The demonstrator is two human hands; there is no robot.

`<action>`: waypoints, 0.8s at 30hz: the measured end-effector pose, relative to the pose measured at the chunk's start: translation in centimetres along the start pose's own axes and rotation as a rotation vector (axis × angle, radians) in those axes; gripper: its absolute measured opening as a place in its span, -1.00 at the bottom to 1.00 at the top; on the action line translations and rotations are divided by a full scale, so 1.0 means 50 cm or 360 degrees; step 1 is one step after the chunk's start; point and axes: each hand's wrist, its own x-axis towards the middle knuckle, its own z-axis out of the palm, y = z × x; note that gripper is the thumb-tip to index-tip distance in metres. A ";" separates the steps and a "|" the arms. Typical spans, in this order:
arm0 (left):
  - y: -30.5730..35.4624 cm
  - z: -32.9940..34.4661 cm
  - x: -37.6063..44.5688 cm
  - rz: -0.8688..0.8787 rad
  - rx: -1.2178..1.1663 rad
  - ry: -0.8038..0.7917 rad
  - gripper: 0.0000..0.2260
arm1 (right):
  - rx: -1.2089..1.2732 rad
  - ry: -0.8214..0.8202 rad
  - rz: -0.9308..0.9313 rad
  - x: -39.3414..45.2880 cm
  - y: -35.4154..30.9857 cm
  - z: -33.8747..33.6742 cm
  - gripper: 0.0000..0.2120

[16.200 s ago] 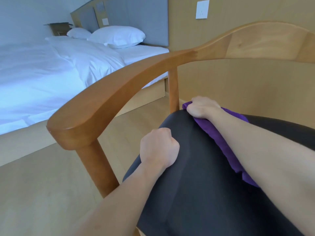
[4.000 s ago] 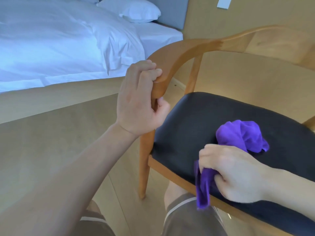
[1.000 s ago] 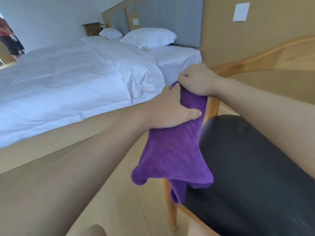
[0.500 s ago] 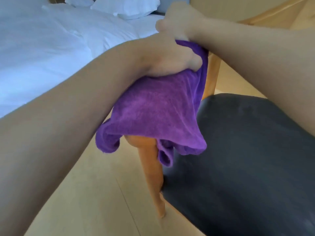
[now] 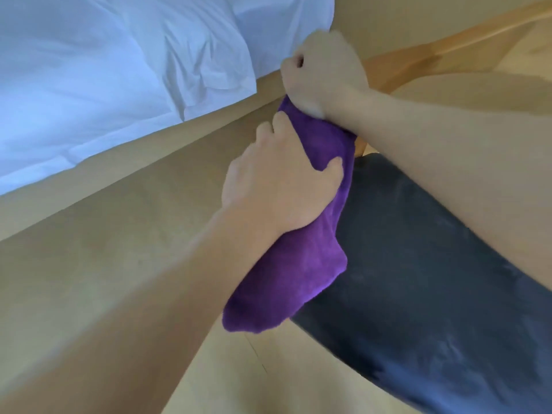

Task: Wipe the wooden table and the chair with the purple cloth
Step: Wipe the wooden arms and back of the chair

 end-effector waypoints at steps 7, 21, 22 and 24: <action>0.005 -0.025 -0.144 -0.0111 0.0068 -0.0047 -0.16 | -0.0006 -0.0232 -0.0047 -0.154 -0.060 -0.058 -0.64; -0.015 -0.067 -0.204 -0.0056 0.0085 -0.0317 -0.07 | -0.0076 -0.0629 -0.0490 -0.230 -0.058 -0.096 -0.62; -0.013 -0.067 -0.183 -0.0054 0.0098 -0.0329 -0.06 | -0.0087 -0.0641 -0.0460 -0.210 -0.055 -0.090 -0.61; -0.006 -0.062 -0.132 -0.0055 0.0146 -0.0331 -0.06 | -0.0100 -0.0661 -0.0373 -0.167 -0.041 -0.080 -0.58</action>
